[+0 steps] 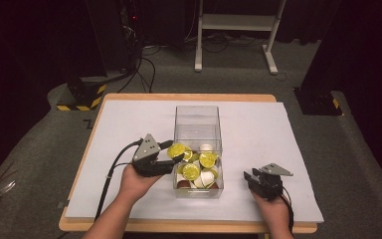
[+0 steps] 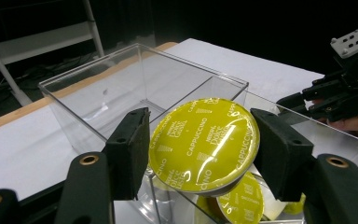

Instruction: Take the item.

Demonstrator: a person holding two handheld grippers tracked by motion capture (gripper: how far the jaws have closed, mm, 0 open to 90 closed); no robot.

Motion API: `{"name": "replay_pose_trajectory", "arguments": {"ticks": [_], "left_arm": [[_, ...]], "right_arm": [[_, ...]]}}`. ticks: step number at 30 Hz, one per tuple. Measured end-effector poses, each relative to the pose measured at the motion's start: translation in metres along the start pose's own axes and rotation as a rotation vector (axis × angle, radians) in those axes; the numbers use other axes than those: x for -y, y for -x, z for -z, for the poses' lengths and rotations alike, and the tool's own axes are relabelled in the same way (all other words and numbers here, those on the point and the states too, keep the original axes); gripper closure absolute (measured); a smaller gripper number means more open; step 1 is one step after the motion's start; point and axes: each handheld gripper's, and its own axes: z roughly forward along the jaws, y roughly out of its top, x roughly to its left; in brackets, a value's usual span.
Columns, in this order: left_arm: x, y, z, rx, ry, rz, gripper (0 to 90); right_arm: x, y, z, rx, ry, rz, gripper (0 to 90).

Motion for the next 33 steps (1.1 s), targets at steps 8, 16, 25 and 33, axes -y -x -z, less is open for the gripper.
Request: {"name": "replay_pose_trajectory", "arguments": {"ticks": [8, 16, 25, 33], "left_arm": [[0.001, -0.007, 0.005, -0.025, 0.005, 0.006, 40.4], [0.003, -0.015, 0.01, -0.051, 0.007, 0.014, 40.4], [0.012, -0.025, 0.016, -0.087, 0.007, 0.043, 40.4], [0.02, -0.036, 0.022, -0.121, -0.003, 0.056, 40.4]], "right_arm": [[0.0, 0.0, 0.0, -0.001, 0.001, 0.003, 59.5], [0.0, 0.0, 0.0, -0.001, 0.001, 0.003, 59.4], [0.0, 0.0, 0.0, -0.003, -0.001, 0.002, 59.3], [0.0, -0.001, 0.0, 0.0, -0.006, 0.0, 59.0]]}}
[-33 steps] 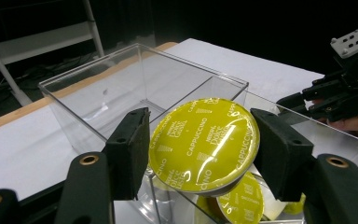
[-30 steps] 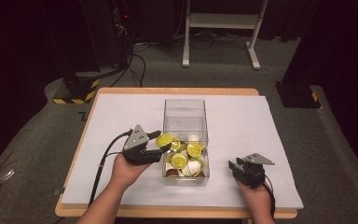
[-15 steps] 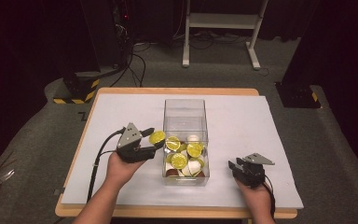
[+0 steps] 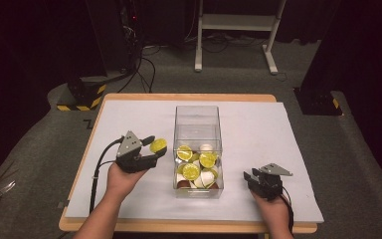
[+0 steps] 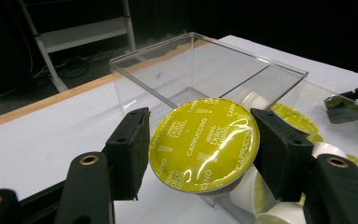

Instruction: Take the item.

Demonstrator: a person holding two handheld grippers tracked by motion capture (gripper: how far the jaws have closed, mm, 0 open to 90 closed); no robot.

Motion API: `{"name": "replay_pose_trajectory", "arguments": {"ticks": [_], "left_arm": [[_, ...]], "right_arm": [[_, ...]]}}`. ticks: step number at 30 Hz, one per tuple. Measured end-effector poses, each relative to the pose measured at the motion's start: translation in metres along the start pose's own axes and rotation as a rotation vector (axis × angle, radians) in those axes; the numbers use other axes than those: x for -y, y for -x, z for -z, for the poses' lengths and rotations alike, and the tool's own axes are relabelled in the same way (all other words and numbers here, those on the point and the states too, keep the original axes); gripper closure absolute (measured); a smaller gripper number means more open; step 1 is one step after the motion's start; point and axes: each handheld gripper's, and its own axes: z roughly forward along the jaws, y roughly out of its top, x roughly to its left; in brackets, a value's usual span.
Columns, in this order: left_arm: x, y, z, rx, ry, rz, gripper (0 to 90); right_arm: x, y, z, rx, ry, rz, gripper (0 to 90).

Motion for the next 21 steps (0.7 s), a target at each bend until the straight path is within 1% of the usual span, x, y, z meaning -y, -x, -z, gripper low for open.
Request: {"name": "replay_pose_trajectory", "arguments": {"ticks": [2, 15, 19, 21], "left_arm": [[0.001, -0.003, 0.001, -0.005, -0.001, 0.004, 40.4], [0.014, -0.027, 0.014, -0.074, -0.013, 0.035, 40.4], [0.017, -0.033, 0.017, -0.097, -0.021, 0.028, 40.4], [0.019, -0.036, 0.019, -0.111, -0.023, 0.033, 40.4]], "right_arm": [[0.0, 0.0, 0.0, 0.0, -0.001, 0.0, 58.9], [0.0, 0.0, 0.0, 0.003, -0.005, 0.003, 58.8], [0.0, 0.0, 0.0, 0.003, -0.005, 0.003, 58.8], [0.0, 0.0, 0.0, 0.003, -0.005, 0.003, 58.9]]}}
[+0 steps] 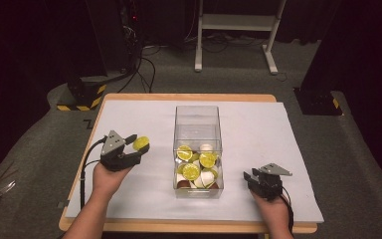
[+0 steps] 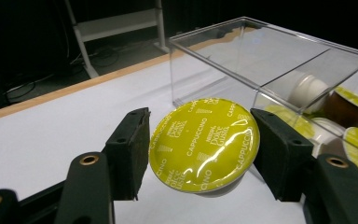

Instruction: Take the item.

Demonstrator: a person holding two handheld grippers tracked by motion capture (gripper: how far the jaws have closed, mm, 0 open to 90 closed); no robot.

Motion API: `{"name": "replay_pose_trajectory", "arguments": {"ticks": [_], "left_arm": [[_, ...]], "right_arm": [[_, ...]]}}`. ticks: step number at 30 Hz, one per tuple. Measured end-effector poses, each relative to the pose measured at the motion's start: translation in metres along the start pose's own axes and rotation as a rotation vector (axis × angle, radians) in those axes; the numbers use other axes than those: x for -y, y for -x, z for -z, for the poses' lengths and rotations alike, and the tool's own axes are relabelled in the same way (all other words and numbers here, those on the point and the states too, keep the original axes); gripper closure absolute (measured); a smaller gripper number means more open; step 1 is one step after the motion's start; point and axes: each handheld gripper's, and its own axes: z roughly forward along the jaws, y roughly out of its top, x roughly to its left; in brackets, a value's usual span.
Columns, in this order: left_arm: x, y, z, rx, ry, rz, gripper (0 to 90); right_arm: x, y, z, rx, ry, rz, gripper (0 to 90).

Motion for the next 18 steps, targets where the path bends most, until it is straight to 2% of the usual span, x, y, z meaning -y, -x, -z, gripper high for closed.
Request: {"name": "replay_pose_trajectory", "arguments": {"ticks": [18], "left_arm": [[0.025, -0.031, 0.001, -0.108, -0.047, 0.045, 40.4]], "right_arm": [[0.0, 0.0, 0.0, 0.002, -0.001, 0.0, 58.9]]}}
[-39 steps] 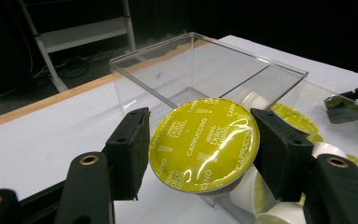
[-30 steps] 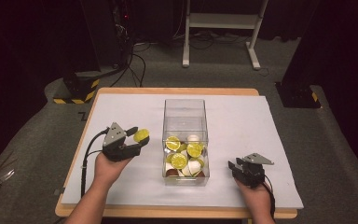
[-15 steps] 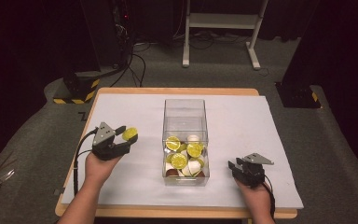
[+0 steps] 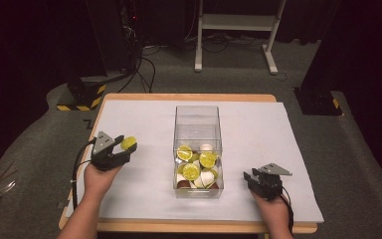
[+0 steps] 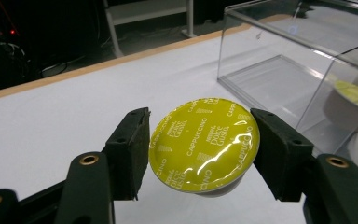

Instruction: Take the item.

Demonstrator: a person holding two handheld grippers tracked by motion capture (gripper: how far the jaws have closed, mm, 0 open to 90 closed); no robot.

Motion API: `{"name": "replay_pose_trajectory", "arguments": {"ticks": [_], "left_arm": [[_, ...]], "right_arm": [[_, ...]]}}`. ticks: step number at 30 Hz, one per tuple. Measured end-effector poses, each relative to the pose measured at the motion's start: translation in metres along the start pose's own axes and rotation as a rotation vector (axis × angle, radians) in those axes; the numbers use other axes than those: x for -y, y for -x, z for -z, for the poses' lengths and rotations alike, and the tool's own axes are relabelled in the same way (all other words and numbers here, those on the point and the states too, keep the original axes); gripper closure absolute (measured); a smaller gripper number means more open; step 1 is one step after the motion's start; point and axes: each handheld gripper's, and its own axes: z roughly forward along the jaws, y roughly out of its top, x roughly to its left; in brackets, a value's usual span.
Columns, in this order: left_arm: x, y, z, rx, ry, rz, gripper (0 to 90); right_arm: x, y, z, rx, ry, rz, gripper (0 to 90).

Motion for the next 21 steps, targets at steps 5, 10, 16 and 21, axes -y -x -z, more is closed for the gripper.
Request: {"name": "replay_pose_trajectory", "arguments": {"ticks": [5, 10, 16, 21], "left_arm": [[0.009, -0.006, -0.005, -0.023, -0.025, 0.01, 40.4], [0.016, -0.009, -0.009, -0.035, -0.047, 0.016, 40.4], [0.024, -0.008, -0.018, -0.039, -0.076, 0.017, 40.3], [0.028, -0.008, -0.024, -0.037, -0.091, 0.026, 40.3]], "right_arm": [[0.0, 0.0, 0.0, 0.0, 0.001, -0.002, 58.9], [0.0, 0.0, 0.0, -0.001, 0.0, -0.003, 59.0], [0.0, 0.0, 0.0, -0.002, 0.002, -0.002, 59.0], [0.0, 0.0, 0.0, -0.002, 0.003, -0.002, 59.0]]}}
